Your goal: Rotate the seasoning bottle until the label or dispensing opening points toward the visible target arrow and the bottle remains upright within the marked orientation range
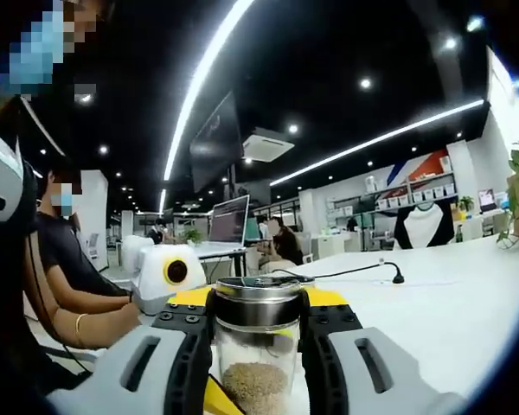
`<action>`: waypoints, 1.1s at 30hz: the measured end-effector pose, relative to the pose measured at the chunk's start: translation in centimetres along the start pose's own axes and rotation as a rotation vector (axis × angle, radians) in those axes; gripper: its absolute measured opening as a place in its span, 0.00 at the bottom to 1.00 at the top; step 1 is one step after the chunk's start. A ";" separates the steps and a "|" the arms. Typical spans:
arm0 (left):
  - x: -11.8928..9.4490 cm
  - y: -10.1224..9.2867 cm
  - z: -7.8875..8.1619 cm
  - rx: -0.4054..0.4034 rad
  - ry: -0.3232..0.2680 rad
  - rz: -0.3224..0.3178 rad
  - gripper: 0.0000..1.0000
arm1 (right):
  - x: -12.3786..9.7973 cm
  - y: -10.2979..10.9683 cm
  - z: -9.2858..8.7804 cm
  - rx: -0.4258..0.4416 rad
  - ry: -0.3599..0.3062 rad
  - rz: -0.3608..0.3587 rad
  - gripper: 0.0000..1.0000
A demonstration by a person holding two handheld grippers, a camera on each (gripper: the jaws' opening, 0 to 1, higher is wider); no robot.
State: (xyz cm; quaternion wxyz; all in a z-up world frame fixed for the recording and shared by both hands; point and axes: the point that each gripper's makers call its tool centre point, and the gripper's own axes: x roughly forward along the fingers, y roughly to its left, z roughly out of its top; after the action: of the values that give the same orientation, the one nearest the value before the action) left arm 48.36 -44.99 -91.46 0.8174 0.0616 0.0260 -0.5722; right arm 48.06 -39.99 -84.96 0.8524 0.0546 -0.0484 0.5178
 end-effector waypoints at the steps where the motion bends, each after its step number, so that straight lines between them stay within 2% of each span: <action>1: 0.1 -0.1 0.0 -0.004 -0.009 -0.013 0.56 | 0.1 0.3 0.1 0.001 -0.002 0.009 0.36; 8: 0.3 -0.8 0.1 -0.034 -0.034 -0.062 0.53 | 0.5 1.3 0.1 0.002 -0.001 0.044 0.36; 15: 0.3 -0.7 0.1 -0.010 -0.046 -0.015 0.52 | 0.3 1.4 0.1 0.014 -0.011 0.053 0.37; 18: 0.2 -0.3 0.6 -0.022 -0.070 0.031 0.51 | 0.2 1.0 0.5 0.024 -0.031 0.055 0.37; 22: 0.2 0.2 0.3 -0.039 -0.036 0.103 0.50 | 0.4 1.1 0.3 0.004 -0.019 0.045 0.37; 25: 0.1 0.5 0.1 -0.046 -0.034 0.149 0.50 | 0.6 1.2 0.0 -0.010 -0.008 0.030 0.37; 30: -0.7 1.8 -0.4 -0.063 -0.017 0.283 0.49 | 0.7 1.0 -0.3 0.013 0.005 -0.017 0.36; 33: -1.1 2.4 -0.5 -0.058 -0.019 0.362 0.49 | 0.7 0.6 -0.3 -0.002 0.011 -0.060 0.36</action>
State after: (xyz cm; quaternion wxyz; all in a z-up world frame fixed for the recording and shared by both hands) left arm 50.21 -43.04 -91.70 0.9086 0.0364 0.0232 -0.4153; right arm 47.92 -39.04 -85.16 0.8678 0.0523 -0.0427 0.4923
